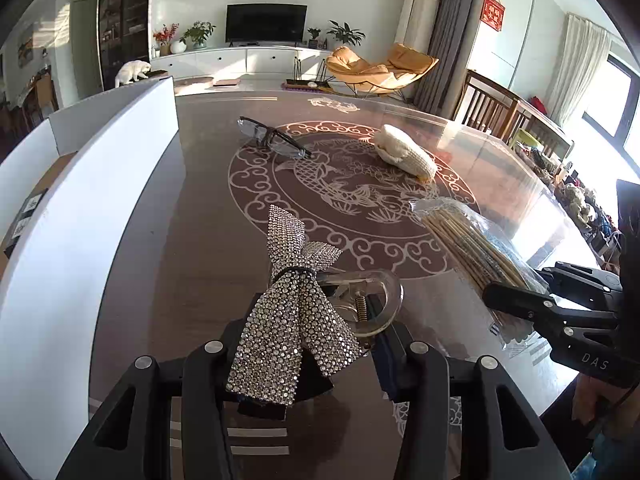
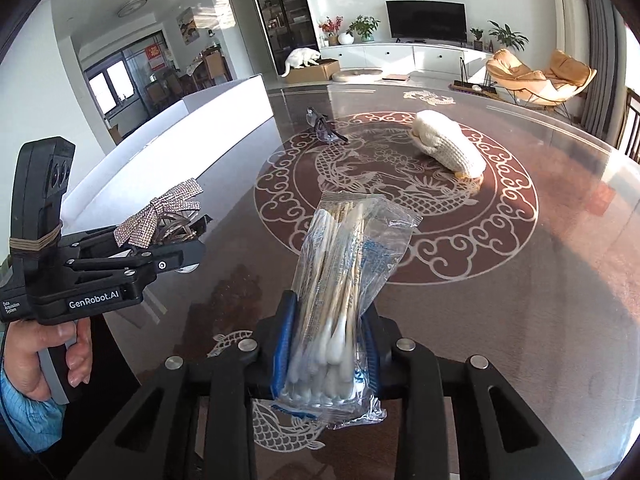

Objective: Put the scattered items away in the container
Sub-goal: 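Carry the bow clip and swab bag over the cardboard box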

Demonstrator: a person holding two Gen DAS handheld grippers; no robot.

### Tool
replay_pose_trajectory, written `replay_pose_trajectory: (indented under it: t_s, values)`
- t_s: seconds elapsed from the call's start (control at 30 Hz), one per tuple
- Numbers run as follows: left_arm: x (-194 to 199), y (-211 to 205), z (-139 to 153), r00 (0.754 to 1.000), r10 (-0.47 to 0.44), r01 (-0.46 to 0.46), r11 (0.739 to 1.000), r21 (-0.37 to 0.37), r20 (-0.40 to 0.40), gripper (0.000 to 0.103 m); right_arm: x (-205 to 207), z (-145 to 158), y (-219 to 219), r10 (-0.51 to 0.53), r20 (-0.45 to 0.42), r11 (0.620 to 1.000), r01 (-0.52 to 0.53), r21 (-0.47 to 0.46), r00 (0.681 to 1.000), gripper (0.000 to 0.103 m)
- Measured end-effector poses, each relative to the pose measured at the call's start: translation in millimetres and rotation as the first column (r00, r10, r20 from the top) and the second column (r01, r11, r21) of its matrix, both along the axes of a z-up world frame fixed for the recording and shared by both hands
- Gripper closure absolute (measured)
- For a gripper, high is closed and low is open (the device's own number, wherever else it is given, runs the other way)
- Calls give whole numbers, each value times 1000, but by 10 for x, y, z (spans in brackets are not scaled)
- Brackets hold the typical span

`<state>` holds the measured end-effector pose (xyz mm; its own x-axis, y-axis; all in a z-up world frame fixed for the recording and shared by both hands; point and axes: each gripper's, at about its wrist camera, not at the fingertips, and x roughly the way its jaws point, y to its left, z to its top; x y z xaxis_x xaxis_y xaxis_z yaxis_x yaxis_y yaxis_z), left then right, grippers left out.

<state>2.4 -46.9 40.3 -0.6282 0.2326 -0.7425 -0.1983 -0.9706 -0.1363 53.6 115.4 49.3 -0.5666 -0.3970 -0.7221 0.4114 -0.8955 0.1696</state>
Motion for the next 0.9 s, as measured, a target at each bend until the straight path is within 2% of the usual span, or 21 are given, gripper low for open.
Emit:
replay_pose_trajectory:
  t_s: [0.13, 0.27, 0.4, 0.53, 0.7, 0.9]
  values:
    - [6, -417, 451, 995, 63, -63, 998, 2, -71, 55, -142, 402, -394, 96, -68, 995, -97, -17, 993, 72]
    - [-20, -1009, 831, 979, 155, -160, 987, -31, -131, 55, -323, 857, -966, 212, -142, 975, -219, -30, 967, 72]
    - [-129, -1697, 1077, 953, 261, -272, 961, -57, -151, 55, -553, 1246, -1643, 322, -188, 938, -339, -66, 928, 72]
    - [-361, -2247, 1225, 931, 334, -346, 936, -64, -148, 55, -862, 1487, -2320, 393, -213, 906, -416, -78, 895, 72]
    - [-768, -2755, 1150, 912, 396, -402, 914, -48, -103, 55, -1365, 1434, -3093, 455, -168, 882, -468, -47, 874, 72]
    - [-1153, -3164, 636, 887, 461, -459, 887, -57, 18, 55, -1969, 867, -3729, 477, 1, 879, -477, -18, 879, 72]
